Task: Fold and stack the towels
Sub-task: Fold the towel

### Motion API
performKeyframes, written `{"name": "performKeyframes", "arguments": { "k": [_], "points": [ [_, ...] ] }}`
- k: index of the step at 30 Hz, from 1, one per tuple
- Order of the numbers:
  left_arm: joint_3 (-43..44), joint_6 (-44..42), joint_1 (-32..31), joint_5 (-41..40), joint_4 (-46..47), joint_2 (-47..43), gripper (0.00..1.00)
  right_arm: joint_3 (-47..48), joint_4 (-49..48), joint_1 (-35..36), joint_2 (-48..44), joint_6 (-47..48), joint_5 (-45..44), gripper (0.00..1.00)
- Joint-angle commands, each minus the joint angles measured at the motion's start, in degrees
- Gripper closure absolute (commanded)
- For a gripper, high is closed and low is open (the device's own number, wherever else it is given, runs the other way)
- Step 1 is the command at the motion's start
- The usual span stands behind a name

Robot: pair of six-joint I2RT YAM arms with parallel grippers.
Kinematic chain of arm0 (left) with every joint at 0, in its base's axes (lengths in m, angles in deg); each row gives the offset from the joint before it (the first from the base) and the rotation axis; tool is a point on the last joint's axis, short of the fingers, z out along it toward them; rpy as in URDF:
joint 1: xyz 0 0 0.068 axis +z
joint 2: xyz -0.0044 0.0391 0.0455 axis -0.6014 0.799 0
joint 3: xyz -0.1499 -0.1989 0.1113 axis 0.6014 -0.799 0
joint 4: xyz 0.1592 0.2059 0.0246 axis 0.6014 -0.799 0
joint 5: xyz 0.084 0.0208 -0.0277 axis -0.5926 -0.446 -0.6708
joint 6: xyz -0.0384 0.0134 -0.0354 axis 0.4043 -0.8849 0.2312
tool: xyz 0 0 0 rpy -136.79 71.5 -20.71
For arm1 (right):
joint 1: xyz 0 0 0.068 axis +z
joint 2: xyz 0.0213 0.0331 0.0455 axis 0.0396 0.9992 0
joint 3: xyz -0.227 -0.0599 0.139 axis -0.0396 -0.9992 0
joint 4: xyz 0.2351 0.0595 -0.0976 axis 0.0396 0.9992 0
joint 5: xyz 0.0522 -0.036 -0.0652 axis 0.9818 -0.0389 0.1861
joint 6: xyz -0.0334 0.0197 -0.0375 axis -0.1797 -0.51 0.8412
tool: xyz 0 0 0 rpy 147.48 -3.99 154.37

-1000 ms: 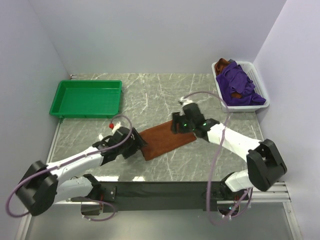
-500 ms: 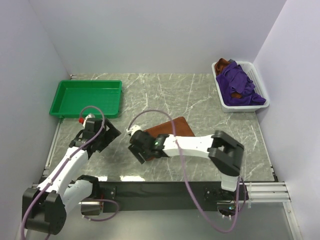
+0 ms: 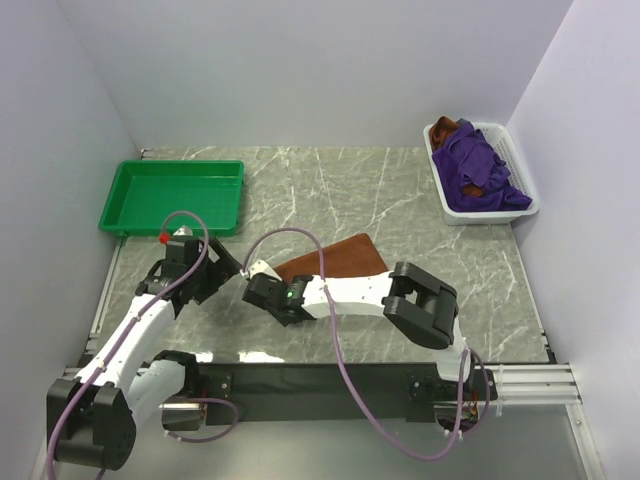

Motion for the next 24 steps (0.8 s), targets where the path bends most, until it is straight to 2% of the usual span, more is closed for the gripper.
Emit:
{"name": "performKeyframes", "arguments": {
  "k": [1,2,3,6,11,17,24],
  "points": [
    [-0.41,-1.49,0.25,2.42,2.42,0.27,0.01,-0.25,2.36,0.3,2.57,-0.39,-2.11,0.72],
    [-0.59,-1.14,0.25,2.94,2.77,0.45,0.01,-0.6,2.1,0.3,2.14,-0.3,-2.12,0.77],
    [-1.12,-0.7,0.34,3.73,3.47,0.62,0.01,-0.87,1.05,0.12,1.79,-0.21,-2.12,0.88],
    [-2.61,1.58,0.16,8.3,6.54,0.89,0.01,-2.89,-2.54,-1.11,-1.55,-0.21,0.69,1.0],
    [-5.95,8.42,-2.64,12.7,12.61,1.24,0.01,-7.1,-9.41,-4.44,-9.53,-1.35,8.06,1.0],
    [-7.01,15.2,-12.03,10.08,20.86,3.87,0.01,-10.62,-16.7,-7.35,-14.03,-3.28,14.13,1.0],
    [-8.93,21.88,-16.45,5.94,24.92,8.09,0.01,-12.3,-18.74,-8.84,-14.83,-4.78,18.1,1.0]
  ]
}}
